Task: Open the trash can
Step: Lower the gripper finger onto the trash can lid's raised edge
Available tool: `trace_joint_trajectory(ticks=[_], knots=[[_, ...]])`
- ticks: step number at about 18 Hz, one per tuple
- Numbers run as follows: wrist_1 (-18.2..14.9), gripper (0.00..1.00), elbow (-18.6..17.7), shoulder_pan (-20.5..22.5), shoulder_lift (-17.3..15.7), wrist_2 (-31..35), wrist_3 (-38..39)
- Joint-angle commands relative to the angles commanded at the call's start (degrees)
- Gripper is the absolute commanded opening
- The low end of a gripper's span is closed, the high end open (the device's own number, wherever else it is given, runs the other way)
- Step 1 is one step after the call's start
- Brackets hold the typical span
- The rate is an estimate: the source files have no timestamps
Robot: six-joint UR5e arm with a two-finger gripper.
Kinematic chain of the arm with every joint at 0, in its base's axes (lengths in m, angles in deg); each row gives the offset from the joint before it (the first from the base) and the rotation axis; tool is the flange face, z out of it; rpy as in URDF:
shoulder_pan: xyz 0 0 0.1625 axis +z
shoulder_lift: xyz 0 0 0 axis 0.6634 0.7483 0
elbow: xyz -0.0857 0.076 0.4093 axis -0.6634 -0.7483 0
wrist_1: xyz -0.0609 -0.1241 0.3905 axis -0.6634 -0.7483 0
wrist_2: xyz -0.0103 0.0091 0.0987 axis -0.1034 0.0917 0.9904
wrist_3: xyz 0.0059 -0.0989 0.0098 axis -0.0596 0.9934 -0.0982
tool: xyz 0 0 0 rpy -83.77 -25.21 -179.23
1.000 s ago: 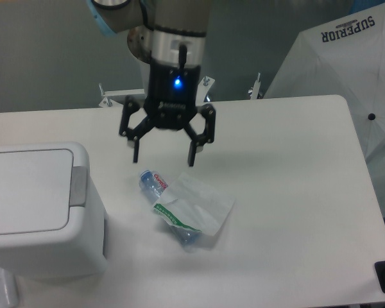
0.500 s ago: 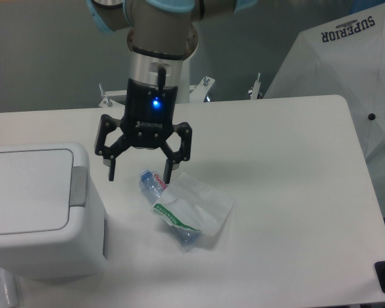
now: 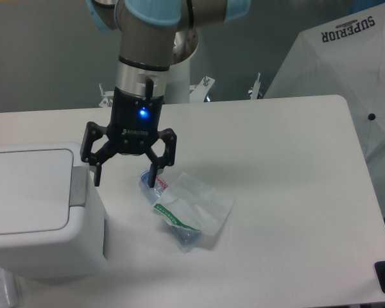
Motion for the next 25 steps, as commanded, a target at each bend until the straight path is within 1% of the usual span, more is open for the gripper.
trace_joint_trajectory(ticks=[6, 9, 25], knots=[[0.0, 1.0, 0.0, -0.35, 0.18, -0.09, 0.45], [0.09, 1.0, 0.17, -0.44, 0.53, 0.0, 2.11], [0.17, 1.0, -0.35, -1.23, 1.23, 0.0, 2.29]])
